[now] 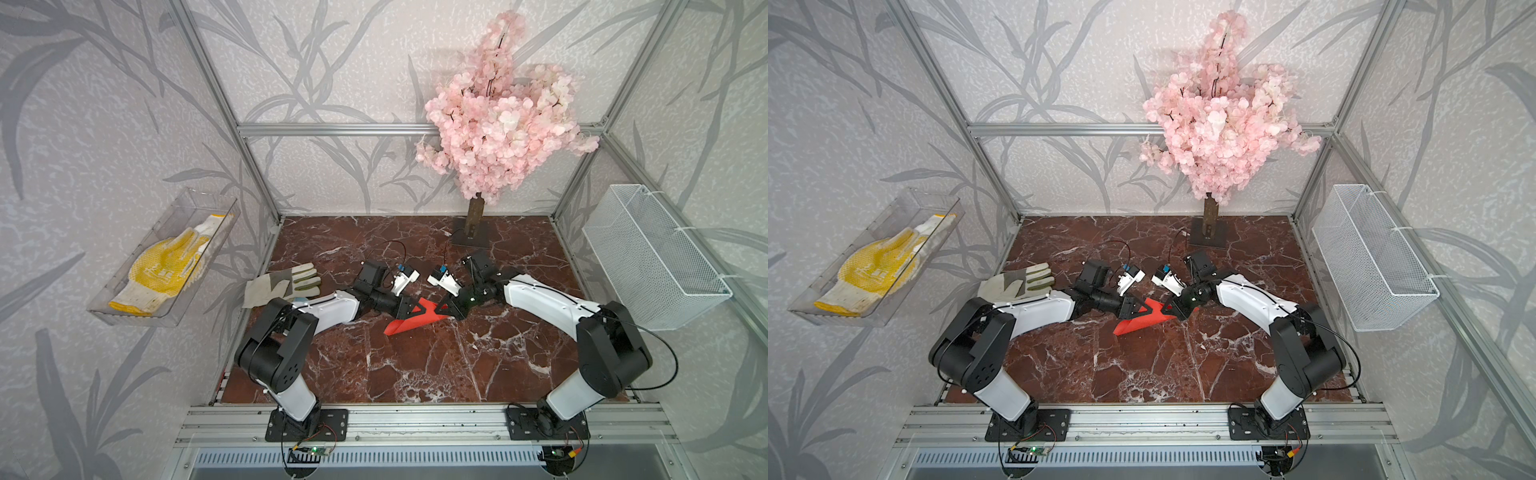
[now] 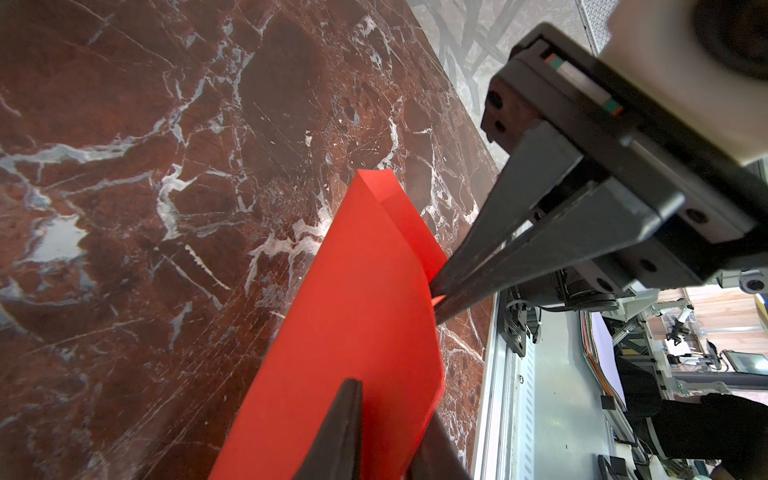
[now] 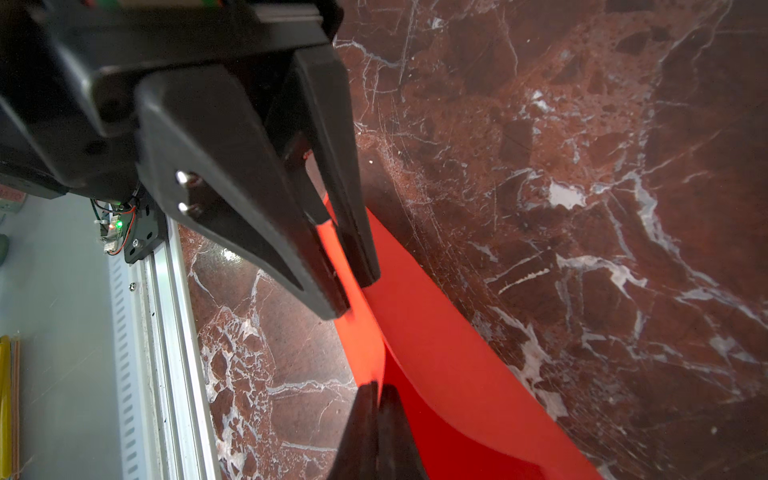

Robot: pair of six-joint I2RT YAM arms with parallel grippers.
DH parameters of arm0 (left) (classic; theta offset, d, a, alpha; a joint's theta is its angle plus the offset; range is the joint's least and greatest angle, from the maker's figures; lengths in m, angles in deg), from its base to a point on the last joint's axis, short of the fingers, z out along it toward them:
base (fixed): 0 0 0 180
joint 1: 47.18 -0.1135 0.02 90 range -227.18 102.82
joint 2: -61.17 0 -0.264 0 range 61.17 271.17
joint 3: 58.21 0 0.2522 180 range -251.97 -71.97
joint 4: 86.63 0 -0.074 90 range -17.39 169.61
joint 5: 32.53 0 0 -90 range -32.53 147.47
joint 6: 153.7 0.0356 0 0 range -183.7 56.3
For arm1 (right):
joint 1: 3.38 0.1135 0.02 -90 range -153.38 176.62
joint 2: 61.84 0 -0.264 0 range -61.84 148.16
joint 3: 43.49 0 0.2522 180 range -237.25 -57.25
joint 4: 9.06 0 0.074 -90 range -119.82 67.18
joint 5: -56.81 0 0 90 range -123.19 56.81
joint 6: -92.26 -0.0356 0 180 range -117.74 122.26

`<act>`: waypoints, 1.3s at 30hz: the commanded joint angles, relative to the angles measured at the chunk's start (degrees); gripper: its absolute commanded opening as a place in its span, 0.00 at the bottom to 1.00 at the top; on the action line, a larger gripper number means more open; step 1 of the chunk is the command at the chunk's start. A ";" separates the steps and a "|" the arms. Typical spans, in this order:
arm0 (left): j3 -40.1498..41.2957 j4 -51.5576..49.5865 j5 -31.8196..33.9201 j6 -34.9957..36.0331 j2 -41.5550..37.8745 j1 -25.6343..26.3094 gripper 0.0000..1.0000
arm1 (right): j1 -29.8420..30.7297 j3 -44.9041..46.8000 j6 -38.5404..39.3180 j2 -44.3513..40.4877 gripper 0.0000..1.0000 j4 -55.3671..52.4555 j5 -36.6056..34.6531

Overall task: Fold the square paper diagonally
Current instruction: Fold the paper at the center of the board.

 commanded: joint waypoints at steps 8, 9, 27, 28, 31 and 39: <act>-1.32 -0.48 -1.19 1.14 0.57 0.32 0.21 | -0.13 -2.32 0.65 1.18 0.05 -1.38 0.36; -1.32 -0.49 -1.25 1.11 0.60 0.35 0.21 | -0.14 -2.33 0.65 1.16 0.05 -1.40 0.31; -1.45 -0.50 -1.62 1.14 0.72 0.57 0.19 | -0.09 -3.06 0.65 1.83 0.05 -2.20 0.62; -1.51 -0.48 -1.70 1.11 0.74 0.52 0.18 | -0.14 -3.12 0.66 1.87 0.06 -2.28 0.58; -1.45 -0.56 -1.83 1.17 0.77 0.54 0.17 | -0.14 -3.04 0.65 1.79 0.06 -2.20 0.36; -1.46 -0.73 -1.88 1.26 0.78 0.53 0.14 | -0.32 -2.89 0.41 1.43 0.06 -1.85 0.41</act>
